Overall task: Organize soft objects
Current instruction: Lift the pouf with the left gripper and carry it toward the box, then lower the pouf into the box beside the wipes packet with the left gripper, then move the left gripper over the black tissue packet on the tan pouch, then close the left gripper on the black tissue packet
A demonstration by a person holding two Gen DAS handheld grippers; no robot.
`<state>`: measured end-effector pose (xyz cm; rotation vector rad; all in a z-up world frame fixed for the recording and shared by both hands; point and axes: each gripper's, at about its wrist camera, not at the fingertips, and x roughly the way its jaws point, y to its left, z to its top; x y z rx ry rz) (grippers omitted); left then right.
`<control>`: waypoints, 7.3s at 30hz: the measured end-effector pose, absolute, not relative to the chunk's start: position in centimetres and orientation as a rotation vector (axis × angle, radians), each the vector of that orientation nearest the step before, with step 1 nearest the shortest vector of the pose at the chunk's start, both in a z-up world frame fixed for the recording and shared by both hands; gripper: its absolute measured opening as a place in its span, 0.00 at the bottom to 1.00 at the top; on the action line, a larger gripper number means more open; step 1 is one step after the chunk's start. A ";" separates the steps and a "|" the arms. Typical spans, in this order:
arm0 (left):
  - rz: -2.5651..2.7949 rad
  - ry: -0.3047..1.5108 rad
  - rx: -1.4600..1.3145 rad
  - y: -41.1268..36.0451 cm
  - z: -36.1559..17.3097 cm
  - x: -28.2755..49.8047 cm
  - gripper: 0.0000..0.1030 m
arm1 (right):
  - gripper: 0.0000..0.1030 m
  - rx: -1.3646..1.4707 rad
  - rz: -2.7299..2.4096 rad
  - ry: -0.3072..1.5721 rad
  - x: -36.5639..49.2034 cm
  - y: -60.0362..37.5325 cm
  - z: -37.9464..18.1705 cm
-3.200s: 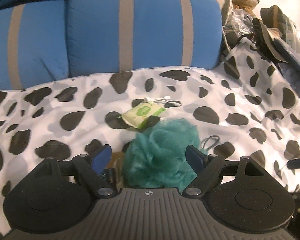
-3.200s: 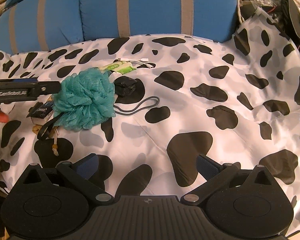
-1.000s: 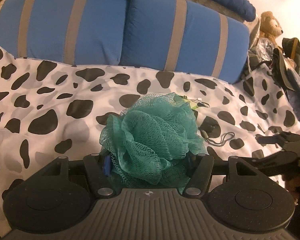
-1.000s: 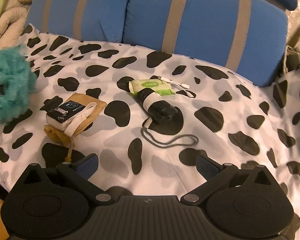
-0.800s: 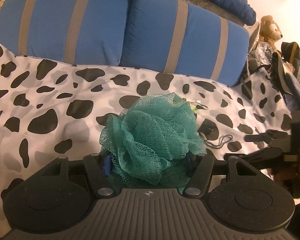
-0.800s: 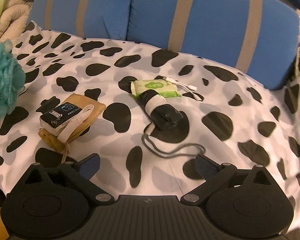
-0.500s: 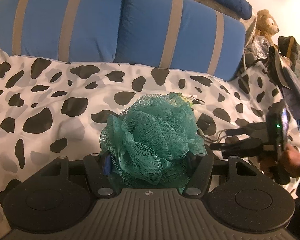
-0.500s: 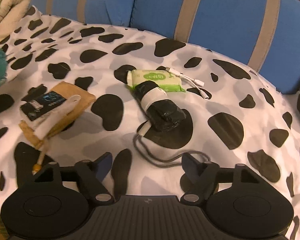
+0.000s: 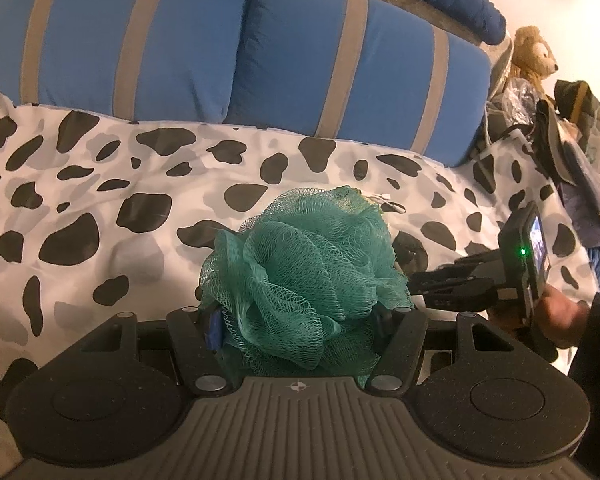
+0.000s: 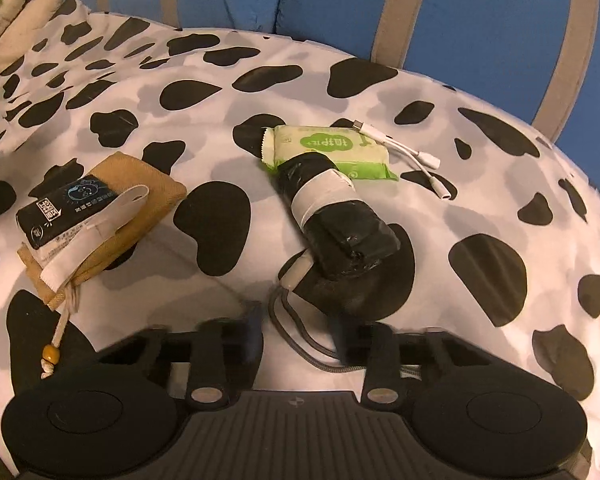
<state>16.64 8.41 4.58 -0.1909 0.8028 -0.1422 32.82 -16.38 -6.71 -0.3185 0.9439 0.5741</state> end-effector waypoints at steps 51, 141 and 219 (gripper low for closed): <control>-0.215 0.883 -0.158 1.5 2.8 9.3 0.60 | 0.07 -0.248 0.628 0.830 13.6 -21.8 3.5; -0.108 1.165 -0.065 -1.4 -1.3 3.9 0.83 | 1.00 -0.354 0.501 1.135 5.9 -20.1 0.2; -0.124 0.822 0.114 1.7 -2.4 21.4 0.79 | 1.00 -0.186 0.323 0.849 21.4 -23.0 2.1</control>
